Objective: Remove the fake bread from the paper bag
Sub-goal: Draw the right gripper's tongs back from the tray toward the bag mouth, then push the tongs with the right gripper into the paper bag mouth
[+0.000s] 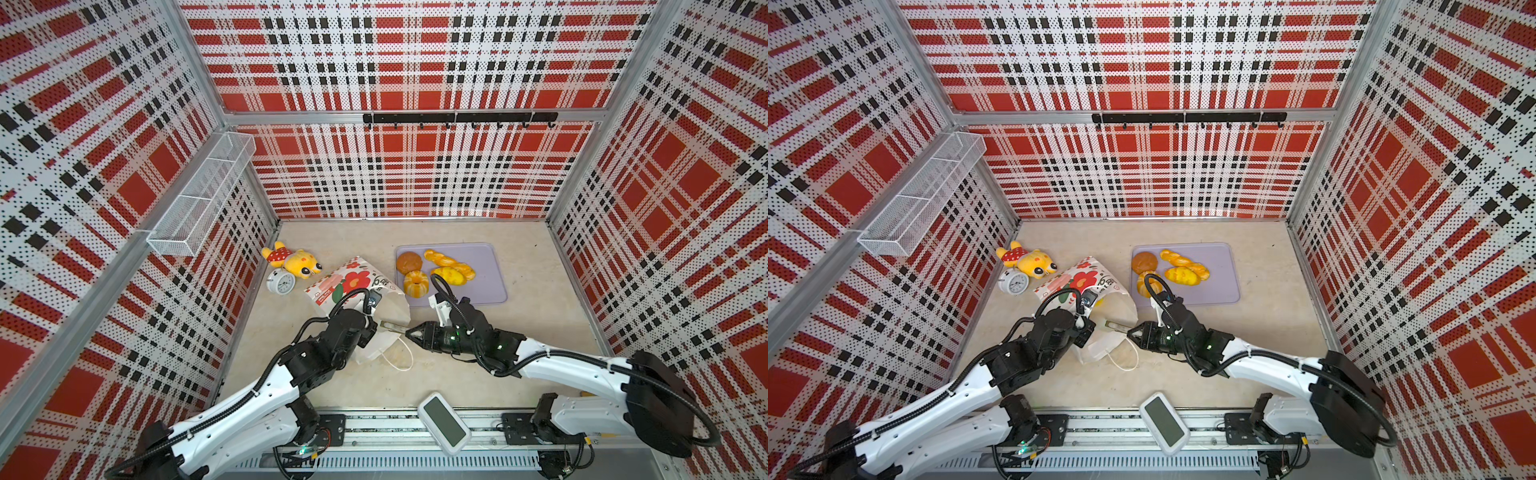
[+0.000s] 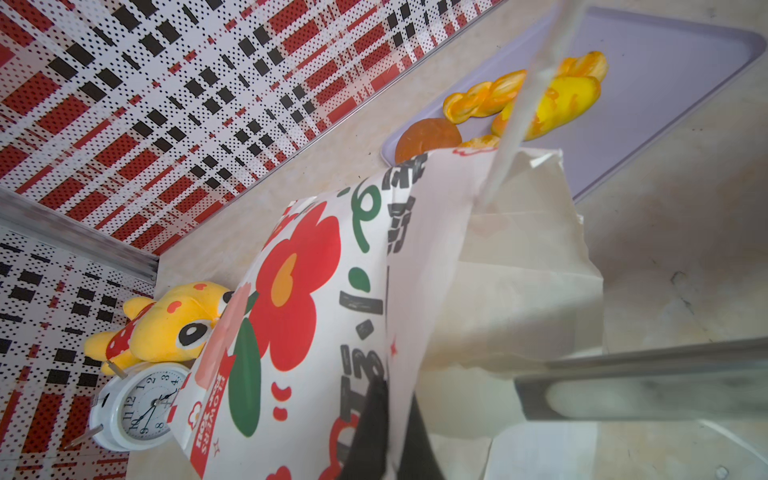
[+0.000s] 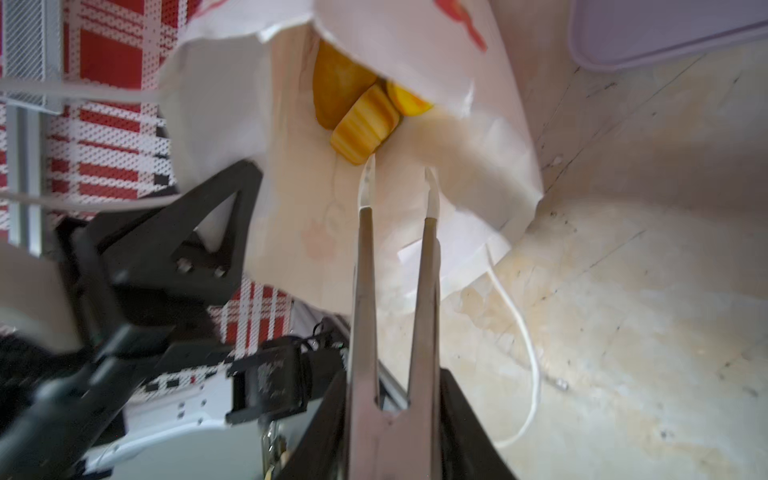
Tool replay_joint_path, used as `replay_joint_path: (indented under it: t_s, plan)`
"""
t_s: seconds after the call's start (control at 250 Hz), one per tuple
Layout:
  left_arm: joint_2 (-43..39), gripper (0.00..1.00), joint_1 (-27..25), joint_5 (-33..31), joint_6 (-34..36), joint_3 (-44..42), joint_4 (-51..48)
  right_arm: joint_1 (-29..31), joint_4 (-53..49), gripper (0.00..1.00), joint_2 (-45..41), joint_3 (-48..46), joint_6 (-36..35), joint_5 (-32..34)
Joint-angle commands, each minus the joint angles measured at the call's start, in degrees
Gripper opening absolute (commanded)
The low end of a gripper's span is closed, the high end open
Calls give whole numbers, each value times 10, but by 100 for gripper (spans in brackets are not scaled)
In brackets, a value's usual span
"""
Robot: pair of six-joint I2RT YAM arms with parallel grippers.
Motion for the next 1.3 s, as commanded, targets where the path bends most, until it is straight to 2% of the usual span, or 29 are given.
replay_joint_path:
  t_s: [0.0, 0.168, 0.272, 0.46, 0.608, 0.812, 0.996, 1.152, 1.297]
  plan:
    - [-7, 0, -5, 3, -2, -9, 27, 12, 150, 31, 38, 8, 39, 72]
    - [-7, 0, -6, 1, -1, -10, 33, 29, 257, 28, 104, 8, 66, 132]
    - [-7, 0, -6, 0, -4, -11, 35, 35, 323, 27, 147, 12, 79, 138]
    - [-8, 0, -7, -1, -3, -11, 35, 48, 335, 32, 188, 25, 103, 160]
    - [-8, 0, -7, -3, -2, -10, 35, 52, 317, 38, 190, 23, 120, 172]
    - [-8, 0, -7, -3, -1, -10, 37, 61, 238, 39, 164, 32, 129, 210]
    - [-10, 0, -8, -11, -1, -10, 37, 80, 162, 36, 142, 48, 150, 259]
    - [-13, 0, -7, -19, -2, -10, 36, 92, 113, 33, 113, 56, 149, 265]
    - [-12, 0, -8, -22, -1, -8, 37, 95, 80, 32, 90, 60, 111, 262]
